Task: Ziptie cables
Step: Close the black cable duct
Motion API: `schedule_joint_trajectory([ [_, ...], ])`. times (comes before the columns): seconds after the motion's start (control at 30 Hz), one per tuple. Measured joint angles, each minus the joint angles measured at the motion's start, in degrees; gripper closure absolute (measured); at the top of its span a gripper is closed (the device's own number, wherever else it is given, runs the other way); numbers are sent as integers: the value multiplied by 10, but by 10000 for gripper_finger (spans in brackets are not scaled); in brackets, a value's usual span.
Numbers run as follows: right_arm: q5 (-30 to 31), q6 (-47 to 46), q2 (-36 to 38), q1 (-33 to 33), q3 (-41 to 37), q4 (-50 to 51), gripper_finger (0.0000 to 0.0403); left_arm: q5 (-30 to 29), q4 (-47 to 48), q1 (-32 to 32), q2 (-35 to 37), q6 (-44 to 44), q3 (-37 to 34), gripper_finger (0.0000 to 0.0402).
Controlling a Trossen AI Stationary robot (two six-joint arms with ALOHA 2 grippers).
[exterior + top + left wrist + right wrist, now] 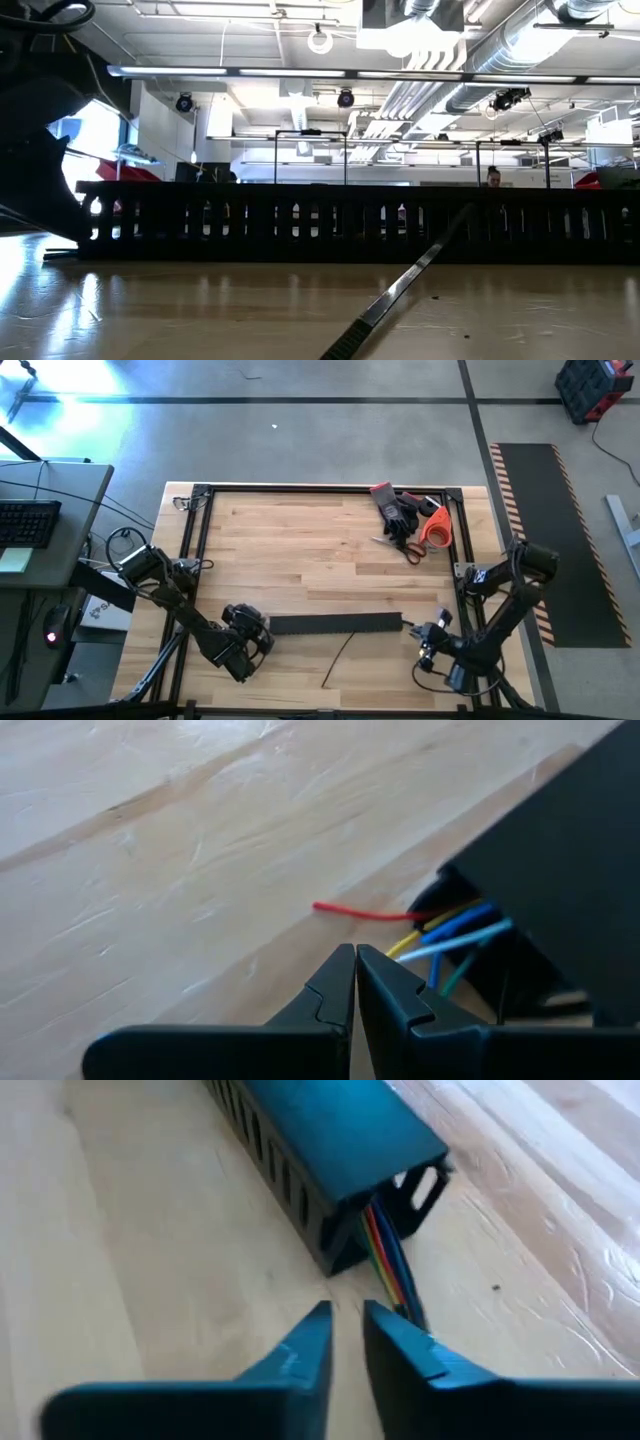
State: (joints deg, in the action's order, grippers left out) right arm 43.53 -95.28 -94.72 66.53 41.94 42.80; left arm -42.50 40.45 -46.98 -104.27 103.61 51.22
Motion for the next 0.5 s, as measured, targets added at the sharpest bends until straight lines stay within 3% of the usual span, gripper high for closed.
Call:
schedule_joint_trajectory([
  [0.17,72,-39,0,26,-46,-55,267,17,40,-2,41,-22,4,401],
  [0.27,103,17,0,23,-88,-153,221,0,105,-2,85,-24,22,401],
  [0.37,138,122,0,16,-123,-270,201,-26,121,6,125,-64,33,401],
  [0.5,141,193,0,-8,-154,-365,199,-59,3,46,145,-209,34,401],
])
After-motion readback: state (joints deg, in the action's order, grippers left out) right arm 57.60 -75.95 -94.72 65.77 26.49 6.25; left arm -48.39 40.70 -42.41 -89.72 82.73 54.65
